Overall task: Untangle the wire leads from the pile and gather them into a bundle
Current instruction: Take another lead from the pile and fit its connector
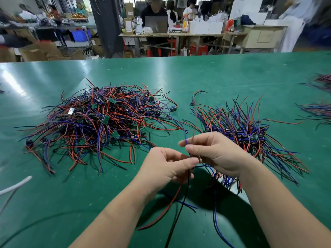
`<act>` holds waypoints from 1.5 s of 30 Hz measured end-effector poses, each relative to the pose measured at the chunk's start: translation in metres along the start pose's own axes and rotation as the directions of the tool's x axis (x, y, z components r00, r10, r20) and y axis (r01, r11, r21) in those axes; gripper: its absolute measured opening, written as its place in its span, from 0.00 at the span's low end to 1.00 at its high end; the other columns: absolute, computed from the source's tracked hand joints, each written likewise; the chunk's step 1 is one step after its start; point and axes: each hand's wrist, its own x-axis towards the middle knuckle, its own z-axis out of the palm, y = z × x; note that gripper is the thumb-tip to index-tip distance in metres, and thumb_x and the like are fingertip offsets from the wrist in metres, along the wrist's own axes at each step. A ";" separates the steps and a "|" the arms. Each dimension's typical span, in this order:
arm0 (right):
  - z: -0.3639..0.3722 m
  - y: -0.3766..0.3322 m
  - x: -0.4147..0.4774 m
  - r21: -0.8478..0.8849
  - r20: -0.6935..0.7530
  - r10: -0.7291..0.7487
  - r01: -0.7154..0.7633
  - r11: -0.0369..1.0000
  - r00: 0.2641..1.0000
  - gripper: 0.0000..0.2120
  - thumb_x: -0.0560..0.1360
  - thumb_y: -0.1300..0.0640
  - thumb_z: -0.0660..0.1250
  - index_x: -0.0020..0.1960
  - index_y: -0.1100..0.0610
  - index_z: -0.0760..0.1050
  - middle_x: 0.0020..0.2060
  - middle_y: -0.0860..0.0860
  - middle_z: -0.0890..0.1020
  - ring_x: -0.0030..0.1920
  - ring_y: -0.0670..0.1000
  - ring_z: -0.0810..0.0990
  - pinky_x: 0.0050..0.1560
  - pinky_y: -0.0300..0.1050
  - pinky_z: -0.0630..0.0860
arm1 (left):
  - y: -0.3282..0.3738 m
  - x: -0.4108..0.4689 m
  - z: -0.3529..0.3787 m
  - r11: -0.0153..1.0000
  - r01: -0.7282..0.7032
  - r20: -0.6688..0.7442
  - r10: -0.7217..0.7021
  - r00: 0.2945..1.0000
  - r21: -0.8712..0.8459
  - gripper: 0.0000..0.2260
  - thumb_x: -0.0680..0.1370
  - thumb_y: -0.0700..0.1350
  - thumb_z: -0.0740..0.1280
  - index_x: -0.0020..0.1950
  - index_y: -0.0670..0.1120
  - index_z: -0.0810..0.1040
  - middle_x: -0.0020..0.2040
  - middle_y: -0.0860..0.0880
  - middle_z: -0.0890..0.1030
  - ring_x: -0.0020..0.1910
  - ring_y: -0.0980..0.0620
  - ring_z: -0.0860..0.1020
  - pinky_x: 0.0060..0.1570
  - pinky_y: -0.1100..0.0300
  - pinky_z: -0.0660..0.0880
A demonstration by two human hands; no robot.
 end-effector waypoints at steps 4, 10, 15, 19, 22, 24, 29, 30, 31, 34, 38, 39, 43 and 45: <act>-0.011 -0.001 -0.006 -0.066 0.190 0.097 -0.086 0.994 0.977 0.07 0.66 0.63 0.70 0.43 0.60 0.83 0.40 0.60 0.82 0.44 0.57 0.74 0.45 0.49 0.69 | 0.000 -0.003 0.000 0.994 0.074 0.089 -0.081 0.993 0.079 0.17 0.63 0.47 0.76 0.43 0.35 0.82 0.31 0.45 0.81 0.29 0.51 0.81 0.28 0.64 0.75; -0.019 -0.005 -0.008 -0.179 0.168 0.084 -0.053 0.982 0.982 0.03 0.66 0.62 0.71 0.38 0.61 0.80 0.31 0.57 0.78 0.32 0.51 0.74 0.34 0.38 0.72 | 0.002 -0.004 -0.002 0.988 0.089 0.117 -0.104 0.988 0.127 0.05 0.69 0.43 0.75 0.34 0.45 0.84 0.31 0.46 0.82 0.29 0.51 0.81 0.28 0.65 0.75; -0.016 -0.001 -0.005 -0.336 0.101 0.101 -0.062 0.940 0.990 0.03 0.73 0.64 0.69 0.40 0.60 0.77 0.30 0.53 0.79 0.30 0.48 0.76 0.33 0.37 0.73 | 0.000 -0.003 -0.004 0.976 0.096 0.065 -0.111 0.992 0.193 0.05 0.70 0.41 0.76 0.34 0.43 0.83 0.27 0.47 0.80 0.23 0.57 0.76 0.25 0.68 0.70; -0.018 0.000 0.001 -0.190 -0.165 -0.002 -0.030 0.981 0.986 0.05 0.74 0.65 0.68 0.39 0.62 0.77 0.27 0.52 0.78 0.28 0.47 0.76 0.30 0.36 0.73 | -0.002 -0.002 -0.005 0.957 0.126 0.060 -0.146 0.987 0.263 0.06 0.68 0.42 0.77 0.34 0.44 0.82 0.27 0.50 0.80 0.24 0.58 0.75 0.26 0.68 0.71; -0.020 -0.002 0.005 -0.131 -0.353 -0.123 0.082 0.988 0.927 0.06 0.73 0.64 0.69 0.37 0.60 0.78 0.26 0.52 0.79 0.27 0.48 0.75 0.30 0.36 0.72 | 0.000 -0.003 -0.008 0.954 0.138 0.106 -0.171 0.980 0.266 0.06 0.68 0.44 0.78 0.34 0.45 0.83 0.31 0.47 0.82 0.26 0.56 0.78 0.27 0.67 0.73; -0.017 -0.001 0.006 -0.167 -0.414 -0.201 0.143 0.976 0.888 0.06 0.72 0.65 0.71 0.37 0.57 0.80 0.26 0.52 0.80 0.28 0.49 0.75 0.30 0.37 0.72 | 0.003 -0.003 -0.010 0.955 0.139 0.131 -0.178 0.975 0.261 0.06 0.68 0.43 0.77 0.34 0.44 0.82 0.31 0.47 0.82 0.26 0.56 0.79 0.26 0.67 0.73; -0.008 -0.001 0.008 -0.083 -0.538 -0.262 0.259 0.962 0.801 0.05 0.72 0.65 0.71 0.39 0.58 0.78 0.25 0.50 0.79 0.26 0.48 0.78 0.26 0.36 0.72 | 0.006 -0.003 -0.019 0.939 0.135 0.186 -0.201 0.962 0.316 0.06 0.69 0.43 0.76 0.36 0.45 0.81 0.30 0.50 0.81 0.27 0.56 0.78 0.27 0.66 0.73; -0.008 -0.001 0.008 -0.047 -0.564 -0.251 0.273 0.961 0.787 0.05 0.73 0.65 0.70 0.40 0.58 0.77 0.25 0.50 0.79 0.24 0.48 0.78 0.24 0.37 0.72 | 0.006 -0.003 -0.020 0.933 0.133 0.206 -0.210 0.956 0.333 0.06 0.70 0.43 0.76 0.37 0.46 0.81 0.30 0.51 0.81 0.27 0.57 0.78 0.28 0.66 0.73; -0.007 -0.002 0.008 -0.028 -0.587 -0.243 0.281 0.959 0.772 0.05 0.74 0.63 0.69 0.40 0.57 0.76 0.24 0.51 0.78 0.23 0.49 0.78 0.23 0.36 0.71 | 0.005 -0.003 -0.021 0.927 0.133 0.225 -0.222 0.949 0.351 0.06 0.70 0.44 0.76 0.38 0.47 0.81 0.31 0.51 0.81 0.28 0.57 0.78 0.28 0.65 0.74; -0.006 -0.003 0.007 -0.018 -0.652 -0.238 0.300 0.954 0.720 0.05 0.78 0.60 0.65 0.43 0.55 0.75 0.23 0.51 0.77 0.21 0.50 0.77 0.21 0.37 0.70 | 0.003 -0.004 -0.027 0.895 0.146 0.267 -0.277 0.923 0.421 0.06 0.70 0.45 0.77 0.37 0.48 0.81 0.30 0.52 0.81 0.28 0.56 0.78 0.29 0.65 0.74; -0.007 -0.003 0.009 -0.204 -0.720 -0.366 0.324 0.924 0.590 0.07 0.81 0.60 0.57 0.55 0.51 0.71 0.37 0.52 0.79 0.34 0.48 0.79 0.33 0.42 0.74 | -0.003 0.001 -0.024 0.888 0.142 0.046 -0.180 0.983 0.437 0.07 0.70 0.45 0.76 0.36 0.44 0.81 0.30 0.46 0.82 0.25 0.55 0.78 0.26 0.67 0.72; -0.006 -0.002 0.009 -0.320 -0.700 -0.432 0.291 0.902 0.569 0.07 0.80 0.59 0.59 0.56 0.51 0.70 0.41 0.51 0.77 0.38 0.46 0.78 0.38 0.44 0.74 | -0.005 0.004 -0.022 0.926 0.126 -0.073 -0.107 0.992 0.357 0.08 0.70 0.45 0.76 0.38 0.43 0.80 0.30 0.45 0.82 0.26 0.54 0.79 0.26 0.66 0.73; 0.010 0.005 0.005 -0.702 -0.463 -0.602 0.145 0.697 0.650 0.10 0.75 0.59 0.68 0.56 0.53 0.75 0.51 0.49 0.71 0.54 0.52 0.72 0.60 0.51 0.70 | -0.001 0.013 -0.023 0.999 -0.003 -0.349 -0.014 0.937 -0.049 0.13 0.63 0.45 0.77 0.40 0.40 0.78 0.31 0.45 0.82 0.28 0.51 0.81 0.27 0.64 0.76; 0.022 0.009 0.002 -0.782 -0.392 -0.637 0.125 0.611 0.664 0.15 0.72 0.55 0.70 0.59 0.52 0.75 0.59 0.53 0.67 0.61 0.55 0.67 0.68 0.49 0.62 | 0.003 0.015 -0.025 0.981 -0.059 -0.412 -0.023 0.911 -0.184 0.14 0.60 0.47 0.75 0.39 0.41 0.78 0.31 0.46 0.82 0.28 0.53 0.81 0.26 0.64 0.76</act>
